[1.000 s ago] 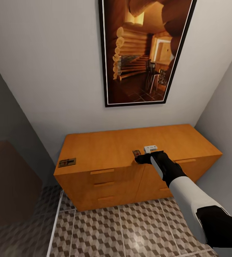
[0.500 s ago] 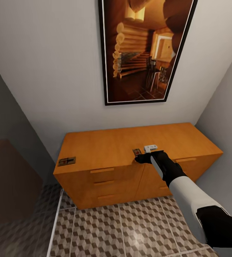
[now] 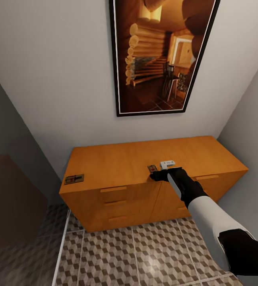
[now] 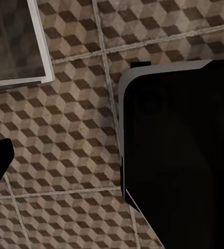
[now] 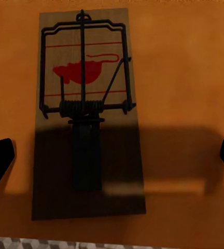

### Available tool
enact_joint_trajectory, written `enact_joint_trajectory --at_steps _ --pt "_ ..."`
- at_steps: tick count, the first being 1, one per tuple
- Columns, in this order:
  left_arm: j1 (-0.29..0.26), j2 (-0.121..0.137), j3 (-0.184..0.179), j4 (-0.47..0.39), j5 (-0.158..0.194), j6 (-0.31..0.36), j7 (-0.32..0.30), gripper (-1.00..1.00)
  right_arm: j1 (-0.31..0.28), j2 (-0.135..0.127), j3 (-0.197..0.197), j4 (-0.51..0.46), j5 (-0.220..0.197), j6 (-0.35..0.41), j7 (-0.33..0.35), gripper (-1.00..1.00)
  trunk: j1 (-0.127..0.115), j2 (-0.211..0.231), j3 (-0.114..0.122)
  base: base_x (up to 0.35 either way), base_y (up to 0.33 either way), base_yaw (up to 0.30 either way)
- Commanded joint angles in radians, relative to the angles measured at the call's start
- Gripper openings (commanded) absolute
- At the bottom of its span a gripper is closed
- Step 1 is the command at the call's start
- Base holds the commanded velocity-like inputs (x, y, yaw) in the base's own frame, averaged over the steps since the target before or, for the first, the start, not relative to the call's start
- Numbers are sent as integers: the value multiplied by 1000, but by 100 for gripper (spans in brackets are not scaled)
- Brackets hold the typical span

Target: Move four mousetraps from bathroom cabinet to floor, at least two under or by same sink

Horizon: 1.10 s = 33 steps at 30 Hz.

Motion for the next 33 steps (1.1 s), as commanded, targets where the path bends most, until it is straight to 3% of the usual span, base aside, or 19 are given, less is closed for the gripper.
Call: enact_joint_trajectory --at_steps 1,20,21,33 --pt "-2 0 -5 4 -2 -7 5 100 0 -1 2 13 -7 4 0 100 1 -1 -2 0 0 0" --pt "-2 0 -5 4 -2 -7 5 100 2 -3 2 13 -7 -6 -1 100 1 -1 -2 0 0 0" --pt "-2 0 -5 4 -2 -7 5 100 2 -3 2 13 -7 -7 -1 -100 1 -1 -2 0 0 0" --pt "-2 0 -5 4 -2 -7 5 100 2 -4 2 13 -5 -11 -2 -100 1 -1 -2 0 0 0"
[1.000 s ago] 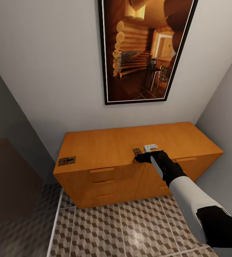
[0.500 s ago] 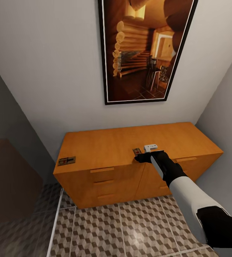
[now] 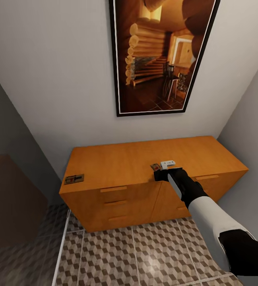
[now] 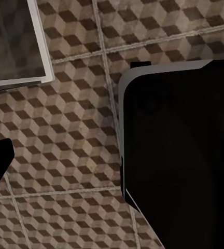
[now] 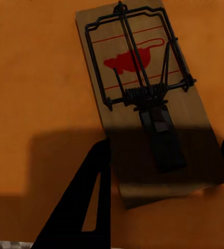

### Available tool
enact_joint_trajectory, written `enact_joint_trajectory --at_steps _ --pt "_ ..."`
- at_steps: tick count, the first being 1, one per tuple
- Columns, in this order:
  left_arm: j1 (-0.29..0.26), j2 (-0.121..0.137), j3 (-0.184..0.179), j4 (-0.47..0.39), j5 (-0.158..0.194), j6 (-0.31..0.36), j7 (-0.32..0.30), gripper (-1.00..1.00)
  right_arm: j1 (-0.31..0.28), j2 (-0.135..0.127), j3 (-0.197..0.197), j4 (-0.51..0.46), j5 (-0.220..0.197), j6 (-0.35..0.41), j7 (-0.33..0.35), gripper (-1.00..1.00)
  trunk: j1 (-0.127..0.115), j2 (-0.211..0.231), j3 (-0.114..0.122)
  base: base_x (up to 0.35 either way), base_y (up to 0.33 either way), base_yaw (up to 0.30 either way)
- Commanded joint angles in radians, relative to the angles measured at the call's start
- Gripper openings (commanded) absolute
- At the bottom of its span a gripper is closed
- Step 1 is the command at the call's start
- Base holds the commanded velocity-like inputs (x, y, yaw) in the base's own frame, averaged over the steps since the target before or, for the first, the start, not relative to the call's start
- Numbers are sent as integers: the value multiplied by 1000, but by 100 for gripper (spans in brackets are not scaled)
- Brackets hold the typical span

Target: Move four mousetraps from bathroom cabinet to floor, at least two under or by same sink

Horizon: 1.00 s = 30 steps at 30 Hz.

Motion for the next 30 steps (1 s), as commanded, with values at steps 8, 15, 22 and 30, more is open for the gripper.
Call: enact_joint_trajectory --at_steps 8,15,22,30 --pt "-2 0 -4 4 -2 -7 5 100 0 -1 2 12 -3 5 -2 -100 1 -1 -2 0 0 0" --pt "-2 0 -4 4 -2 -7 5 100 0 -1 2 11 -4 5 -2 -100 1 -1 -2 0 0 0" --pt "-2 0 -4 4 -2 -7 5 100 0 2 2 5 -6 8 -6 -100 1 -1 -2 0 0 0" --pt "-2 0 -4 4 -2 -7 5 100 0 2 0 -1 -6 14 -7 -100 1 -1 -2 0 0 0"
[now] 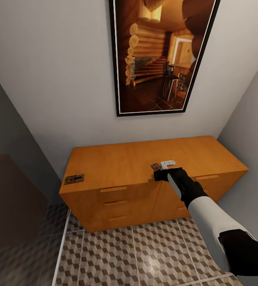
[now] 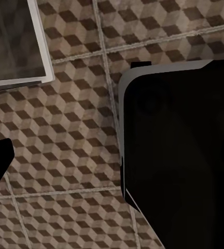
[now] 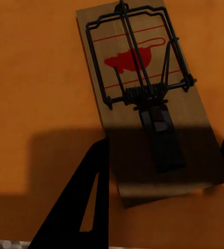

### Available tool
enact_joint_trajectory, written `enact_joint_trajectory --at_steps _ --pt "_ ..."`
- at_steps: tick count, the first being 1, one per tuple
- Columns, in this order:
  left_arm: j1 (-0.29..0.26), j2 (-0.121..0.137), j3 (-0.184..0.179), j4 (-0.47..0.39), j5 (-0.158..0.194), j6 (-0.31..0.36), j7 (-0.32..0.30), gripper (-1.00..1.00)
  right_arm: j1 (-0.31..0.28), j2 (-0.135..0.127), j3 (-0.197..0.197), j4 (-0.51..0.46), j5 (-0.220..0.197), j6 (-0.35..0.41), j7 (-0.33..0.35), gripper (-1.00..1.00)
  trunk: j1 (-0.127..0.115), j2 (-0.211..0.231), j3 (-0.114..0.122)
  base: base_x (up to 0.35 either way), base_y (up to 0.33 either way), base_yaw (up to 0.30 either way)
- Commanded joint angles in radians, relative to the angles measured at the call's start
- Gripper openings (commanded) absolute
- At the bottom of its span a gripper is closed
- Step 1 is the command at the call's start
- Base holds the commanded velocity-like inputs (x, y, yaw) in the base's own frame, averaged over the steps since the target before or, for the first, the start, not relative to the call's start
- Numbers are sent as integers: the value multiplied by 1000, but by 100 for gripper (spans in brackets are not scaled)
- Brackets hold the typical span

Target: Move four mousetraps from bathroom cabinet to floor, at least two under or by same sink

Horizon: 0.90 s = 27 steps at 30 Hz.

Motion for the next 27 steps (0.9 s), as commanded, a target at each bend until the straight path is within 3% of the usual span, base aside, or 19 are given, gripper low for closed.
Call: enact_joint_trajectory --at_steps 1,11,27 --pt "-2 0 -5 4 -2 -7 5 100 0 -1 1 1 -6 5 -1 -100 1 -1 -2 0 0 0" --pt "-2 0 -5 4 -2 -7 5 100 0 -1 -2 -4 -6 12 -2 -100 1 -1 -2 0 0 0" --pt "0 1 -4 4 -2 -7 4 100 0 -1 -3 -64 -5 82 -2 -100 1 -1 -2 0 0 0"
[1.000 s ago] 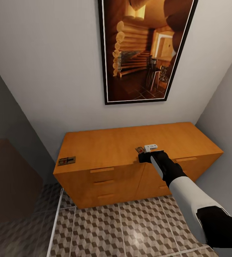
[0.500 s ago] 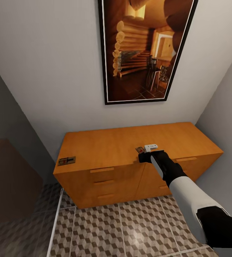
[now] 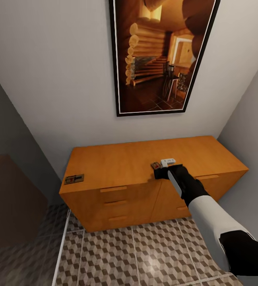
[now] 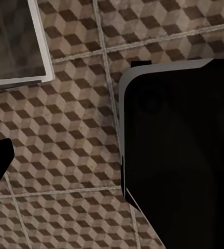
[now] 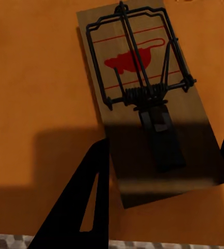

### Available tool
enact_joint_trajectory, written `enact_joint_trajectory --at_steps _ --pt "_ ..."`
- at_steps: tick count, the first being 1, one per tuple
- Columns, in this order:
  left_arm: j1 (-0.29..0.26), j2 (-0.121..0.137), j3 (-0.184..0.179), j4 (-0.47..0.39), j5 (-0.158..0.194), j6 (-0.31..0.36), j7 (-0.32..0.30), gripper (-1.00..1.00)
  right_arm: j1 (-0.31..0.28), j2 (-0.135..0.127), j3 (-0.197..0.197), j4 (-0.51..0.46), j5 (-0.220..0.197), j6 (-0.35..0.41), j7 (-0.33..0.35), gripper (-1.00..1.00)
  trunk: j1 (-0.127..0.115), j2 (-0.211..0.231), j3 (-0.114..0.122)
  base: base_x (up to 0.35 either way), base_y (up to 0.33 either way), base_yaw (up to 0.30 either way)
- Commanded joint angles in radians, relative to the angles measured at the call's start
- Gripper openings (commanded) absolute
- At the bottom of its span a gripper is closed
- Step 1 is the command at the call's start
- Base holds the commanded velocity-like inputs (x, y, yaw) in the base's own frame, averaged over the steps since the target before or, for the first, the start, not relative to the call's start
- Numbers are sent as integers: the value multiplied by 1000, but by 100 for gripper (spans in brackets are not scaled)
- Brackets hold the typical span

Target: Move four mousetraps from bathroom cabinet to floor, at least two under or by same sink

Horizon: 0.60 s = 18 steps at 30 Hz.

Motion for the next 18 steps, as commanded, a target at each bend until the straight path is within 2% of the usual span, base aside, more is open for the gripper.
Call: enact_joint_trajectory --at_steps 1,18 --pt "-2 0 -5 4 -2 -7 5 100 -1 0 2 -11 -5 12 0 -100 1 -2 -2 0 0 0" --pt "-2 0 -5 4 -2 -7 5 100 -1 0 1 -189 -3 214 -2 -100 1 -2 -2 0 0 0"
